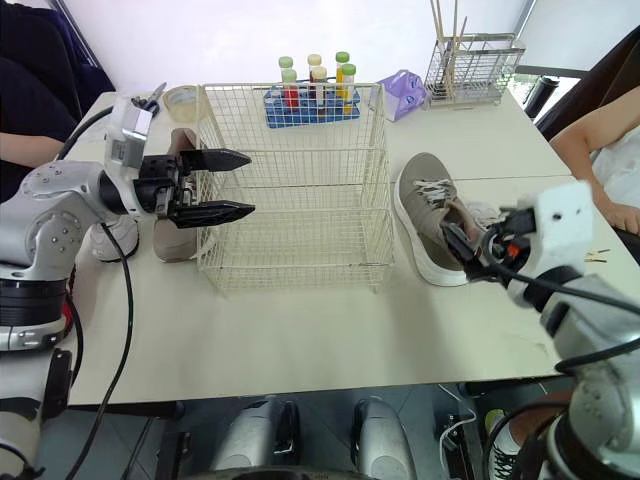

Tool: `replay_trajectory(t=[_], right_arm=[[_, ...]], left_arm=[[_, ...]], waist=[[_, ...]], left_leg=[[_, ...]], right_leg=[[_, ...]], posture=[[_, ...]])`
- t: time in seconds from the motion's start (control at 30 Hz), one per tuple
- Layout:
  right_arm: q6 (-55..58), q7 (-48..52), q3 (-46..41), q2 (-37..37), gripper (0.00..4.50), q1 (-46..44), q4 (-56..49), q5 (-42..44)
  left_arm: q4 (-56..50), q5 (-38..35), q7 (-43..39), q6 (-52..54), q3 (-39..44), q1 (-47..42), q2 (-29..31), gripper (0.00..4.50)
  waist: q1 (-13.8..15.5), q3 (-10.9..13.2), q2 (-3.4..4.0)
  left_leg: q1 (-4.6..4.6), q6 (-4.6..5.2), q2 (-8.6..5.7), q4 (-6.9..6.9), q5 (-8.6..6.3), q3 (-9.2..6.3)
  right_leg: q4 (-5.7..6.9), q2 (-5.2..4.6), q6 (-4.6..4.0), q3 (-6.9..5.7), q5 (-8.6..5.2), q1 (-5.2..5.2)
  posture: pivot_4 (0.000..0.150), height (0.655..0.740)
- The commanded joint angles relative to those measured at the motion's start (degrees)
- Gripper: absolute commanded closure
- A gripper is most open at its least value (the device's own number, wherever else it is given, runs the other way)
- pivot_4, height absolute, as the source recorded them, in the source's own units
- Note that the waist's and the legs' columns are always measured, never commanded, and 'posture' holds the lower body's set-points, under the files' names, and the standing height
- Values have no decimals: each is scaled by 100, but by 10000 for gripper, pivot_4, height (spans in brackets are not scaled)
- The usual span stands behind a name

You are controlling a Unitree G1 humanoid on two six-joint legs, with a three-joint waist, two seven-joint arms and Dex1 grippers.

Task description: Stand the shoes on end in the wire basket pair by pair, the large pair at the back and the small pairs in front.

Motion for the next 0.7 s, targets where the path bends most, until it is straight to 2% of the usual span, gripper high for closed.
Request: replay_trajectory(t=[0.03,0.2,0.7], right_arm=[[-531,-342,164,293,220,267,-247,-231],[-1369,-576,578,733,220,688,263,-444],[-2914,-886,1422,821,220,677,1797,-790]], left_arm=[[-47,48,-25,-110,52,-177,-21,0],[-175,49,45,-29,97,-105,-50,0],[-727,-105,487,244,277,171,-27,0]], waist=[[4,0,0],[8,0,0],[4,0,0]], left_leg=[[0,2,0,0,-1,-1],[0,8,0,1,-5,-4],[0,12,0,3,-7,-4]], right_leg=[[0,0,0,0,0,0],[-1,1,1,0,-1,2],[-1,2,2,2,-1,2]], posture=[[1500,7400],[1500,7400],[1500,7400]])
